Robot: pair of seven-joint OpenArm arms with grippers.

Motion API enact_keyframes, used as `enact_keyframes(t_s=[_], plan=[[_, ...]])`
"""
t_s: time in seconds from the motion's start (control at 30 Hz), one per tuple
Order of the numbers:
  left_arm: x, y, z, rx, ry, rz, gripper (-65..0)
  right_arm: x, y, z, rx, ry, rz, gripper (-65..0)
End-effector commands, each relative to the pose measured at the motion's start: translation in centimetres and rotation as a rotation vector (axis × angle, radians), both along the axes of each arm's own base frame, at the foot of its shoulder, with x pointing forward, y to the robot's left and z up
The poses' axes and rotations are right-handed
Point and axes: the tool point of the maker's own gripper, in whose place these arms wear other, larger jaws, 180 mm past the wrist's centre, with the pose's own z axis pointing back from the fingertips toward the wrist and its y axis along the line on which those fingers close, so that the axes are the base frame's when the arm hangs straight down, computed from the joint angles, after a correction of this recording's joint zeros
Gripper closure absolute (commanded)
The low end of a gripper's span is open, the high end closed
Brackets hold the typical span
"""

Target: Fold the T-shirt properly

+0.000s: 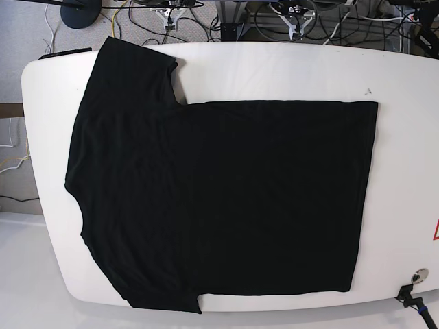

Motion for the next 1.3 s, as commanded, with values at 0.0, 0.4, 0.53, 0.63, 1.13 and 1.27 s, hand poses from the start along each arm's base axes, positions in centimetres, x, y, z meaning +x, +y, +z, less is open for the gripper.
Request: enact_keyframes(t_s=[0.0,0.4,0.53,0.63,1.13,1.27], plan=[[0.9,-0.1,0.0,-0.006,-0.022,0.000,-2.0,0.1,0.2,0.0,0.014,-0.014,-0.008,-0.3],[0.7,0.0,0.0,0.000,-0.014,-0.008,-1.9,-0.2,0.2,0.0,0.013,-0.005,-0.008,-0.3],[0.4,0.0,0.0,-0.002,-0.006,-0.005,-1.9,-0.2,0.1,0.0,0.012,-0.005,-0.007,-0.3],[0.4,0.1,0.0,0.000,-0.011,-0.006,-1.5,-0.2,0.1,0.0,0.013,-0.006,-0.008,-0.4],[1.1,0.2,0.0,0.003,-0.042,-0.014,-0.1,0.5,0.3,0.0,0.025,-0.030,-0.007,-0.3],[1.1,0.2,0.0,0.003,-0.042,-0.012,-0.2,0.3,0.2,0.0,0.023,-0.027,-0.004,-0.3]])
